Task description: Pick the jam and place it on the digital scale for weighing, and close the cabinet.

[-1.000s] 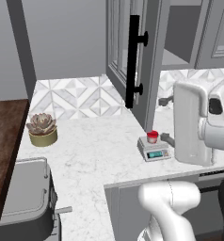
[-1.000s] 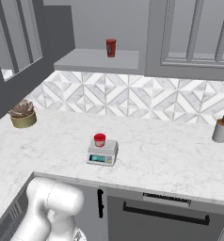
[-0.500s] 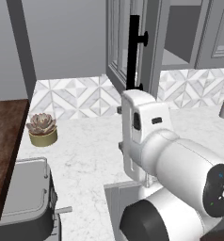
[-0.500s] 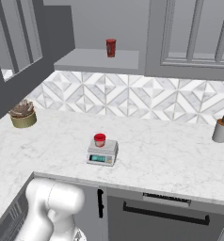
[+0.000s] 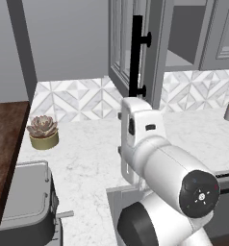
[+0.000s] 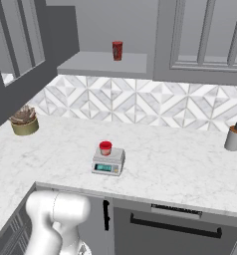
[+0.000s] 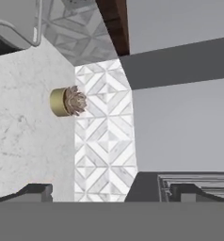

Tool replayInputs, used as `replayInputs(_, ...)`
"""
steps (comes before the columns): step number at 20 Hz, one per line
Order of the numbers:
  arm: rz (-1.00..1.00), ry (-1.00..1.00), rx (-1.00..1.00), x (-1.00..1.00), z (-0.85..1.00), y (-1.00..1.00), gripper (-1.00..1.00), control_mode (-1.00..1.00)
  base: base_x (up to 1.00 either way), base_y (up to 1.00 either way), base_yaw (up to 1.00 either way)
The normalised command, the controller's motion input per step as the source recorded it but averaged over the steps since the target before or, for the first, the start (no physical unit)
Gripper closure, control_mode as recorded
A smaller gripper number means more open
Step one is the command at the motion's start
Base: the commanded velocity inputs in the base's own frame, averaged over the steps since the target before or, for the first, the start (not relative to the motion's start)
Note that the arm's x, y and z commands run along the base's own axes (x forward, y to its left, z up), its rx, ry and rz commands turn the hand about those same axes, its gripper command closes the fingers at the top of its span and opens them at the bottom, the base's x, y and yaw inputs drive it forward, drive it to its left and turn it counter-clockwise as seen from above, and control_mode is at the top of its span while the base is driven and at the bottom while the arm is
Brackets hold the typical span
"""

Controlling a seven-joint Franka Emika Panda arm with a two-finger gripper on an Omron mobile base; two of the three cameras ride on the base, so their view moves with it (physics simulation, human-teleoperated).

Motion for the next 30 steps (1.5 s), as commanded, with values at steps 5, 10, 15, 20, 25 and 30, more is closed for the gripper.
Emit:
replayInputs(5,-0.02,-0.09,-0.01,0.58,-0.25,0.31,-1.00,-1.00,0.00,0.00,0.00)
replayInputs(10,-0.18,-0.07,0.00,0.68,-0.12,0.15,-1.00,-1.00,0.00,0.00,0.00)
replayInputs(15,-0.27,-0.03,-0.01,0.76,0.00,0.20,-1.00,-1.00,0.00,0.00,0.00)
replayInputs(20,-0.30,0.00,0.00,0.64,0.00,0.05,-1.00,-1.00,0.00,0.00,0.00)
replayInputs(25,-0.20,-0.07,0.00,0.34,0.08,-0.03,-1.00,-1.00,0.00,0.00,0.00)
replayInputs(30,-0.17,-0.10,0.04,0.10,0.21,-0.36,-1.00,-1.00,0.00,0.00,0.00)
